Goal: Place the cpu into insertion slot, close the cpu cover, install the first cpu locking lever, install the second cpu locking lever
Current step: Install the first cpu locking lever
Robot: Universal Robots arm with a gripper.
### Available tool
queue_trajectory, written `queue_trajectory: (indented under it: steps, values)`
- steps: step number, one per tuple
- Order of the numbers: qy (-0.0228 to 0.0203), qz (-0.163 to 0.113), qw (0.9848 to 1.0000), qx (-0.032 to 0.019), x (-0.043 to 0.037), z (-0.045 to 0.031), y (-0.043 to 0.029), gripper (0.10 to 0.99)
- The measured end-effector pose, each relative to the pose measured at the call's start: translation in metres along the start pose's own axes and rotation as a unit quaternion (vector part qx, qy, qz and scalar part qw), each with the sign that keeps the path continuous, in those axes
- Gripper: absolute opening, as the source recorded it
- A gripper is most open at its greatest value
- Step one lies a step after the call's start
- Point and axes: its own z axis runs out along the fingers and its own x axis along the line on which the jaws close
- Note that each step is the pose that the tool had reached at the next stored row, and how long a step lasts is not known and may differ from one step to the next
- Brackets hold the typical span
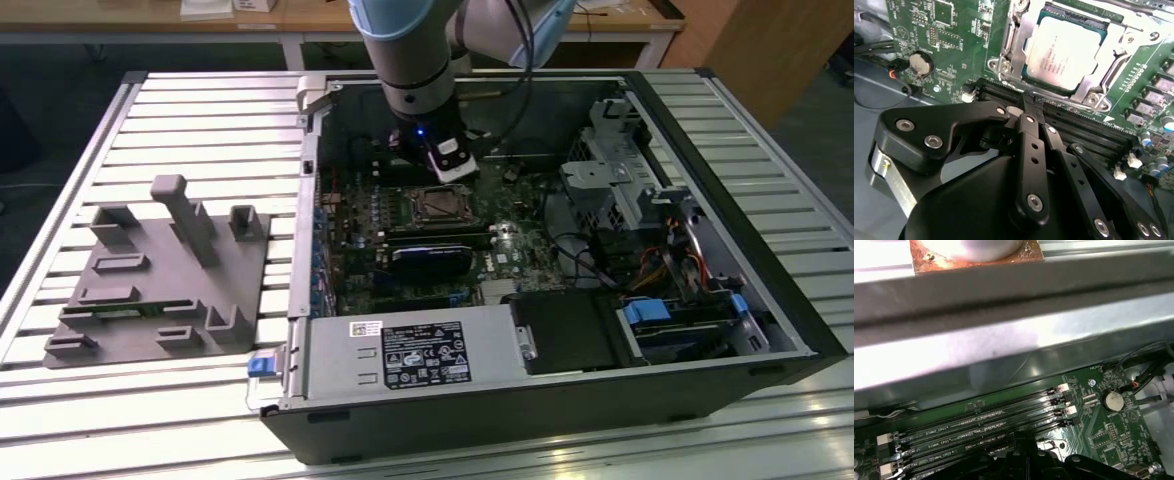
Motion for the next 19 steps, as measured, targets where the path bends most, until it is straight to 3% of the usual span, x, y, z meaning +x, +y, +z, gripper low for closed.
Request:
queue_trajectory:
  steps: [3,9,11,17,19]
  values:
    - [0.0,0.0,1.0,0.0,-0.0008,-0.0037,0.0011,0.106]
    - [0.0001,0.0,1.0,-0.0003,-0.0008,-0.0038,0.0011,0.106]
    - [0.0004,-0.001,1.0,0.0032,-0.0008,-0.0035,0.0012,0.106]
    - [-0.0035,-0.009,0.9992,0.0384,-0.0009,-0.0023,0.0011,0.106]
    - [-0.0029,-0.011,0.9987,0.0492,-0.0016,-0.002,0.0012,0.106]
